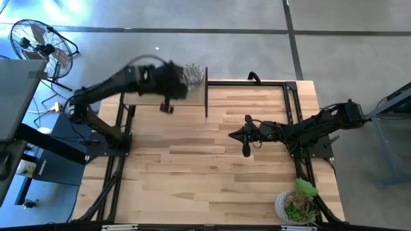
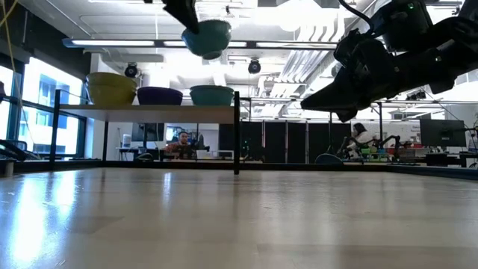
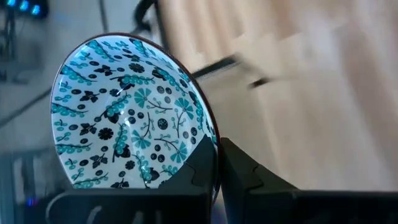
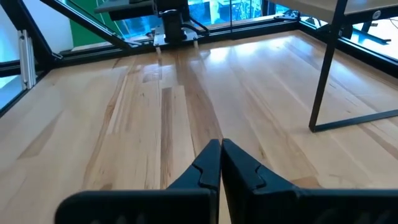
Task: Pick & Place Mini bowls
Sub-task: Stack the blue and white patterned bowl on the blue and white patterned bowl on the shelf
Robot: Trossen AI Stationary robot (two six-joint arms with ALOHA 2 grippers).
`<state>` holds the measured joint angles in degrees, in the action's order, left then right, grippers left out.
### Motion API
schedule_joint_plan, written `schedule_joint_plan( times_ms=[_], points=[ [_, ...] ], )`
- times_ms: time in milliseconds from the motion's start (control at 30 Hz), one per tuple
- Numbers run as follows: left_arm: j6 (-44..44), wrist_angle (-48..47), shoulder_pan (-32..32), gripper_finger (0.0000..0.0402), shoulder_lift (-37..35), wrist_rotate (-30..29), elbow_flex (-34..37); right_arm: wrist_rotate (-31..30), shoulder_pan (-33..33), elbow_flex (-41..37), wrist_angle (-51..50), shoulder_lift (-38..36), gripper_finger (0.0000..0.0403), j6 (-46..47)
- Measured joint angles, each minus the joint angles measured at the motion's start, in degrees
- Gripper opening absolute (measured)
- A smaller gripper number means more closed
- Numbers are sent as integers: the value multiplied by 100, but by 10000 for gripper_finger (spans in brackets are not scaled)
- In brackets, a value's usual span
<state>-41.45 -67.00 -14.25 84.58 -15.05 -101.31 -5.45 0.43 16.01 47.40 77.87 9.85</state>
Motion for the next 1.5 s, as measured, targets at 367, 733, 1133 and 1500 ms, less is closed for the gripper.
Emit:
schedule_joint_plan(
  times_ms=[367,733,1133,1500],
  points=[
    [-710,252,-1549,3,948,771,-384,-4,0,2,41,0,1,2],
    [-905,291,-1577,3,1284,722,-545,2,0,2,44,0,1,-39],
    [-814,204,-1649,7,1646,824,-543,81,11,2,46,0,1,-31],
    [-778,143,-1638,81,1659,622,-543,142,13,2,46,0,1,-44]
  ],
)
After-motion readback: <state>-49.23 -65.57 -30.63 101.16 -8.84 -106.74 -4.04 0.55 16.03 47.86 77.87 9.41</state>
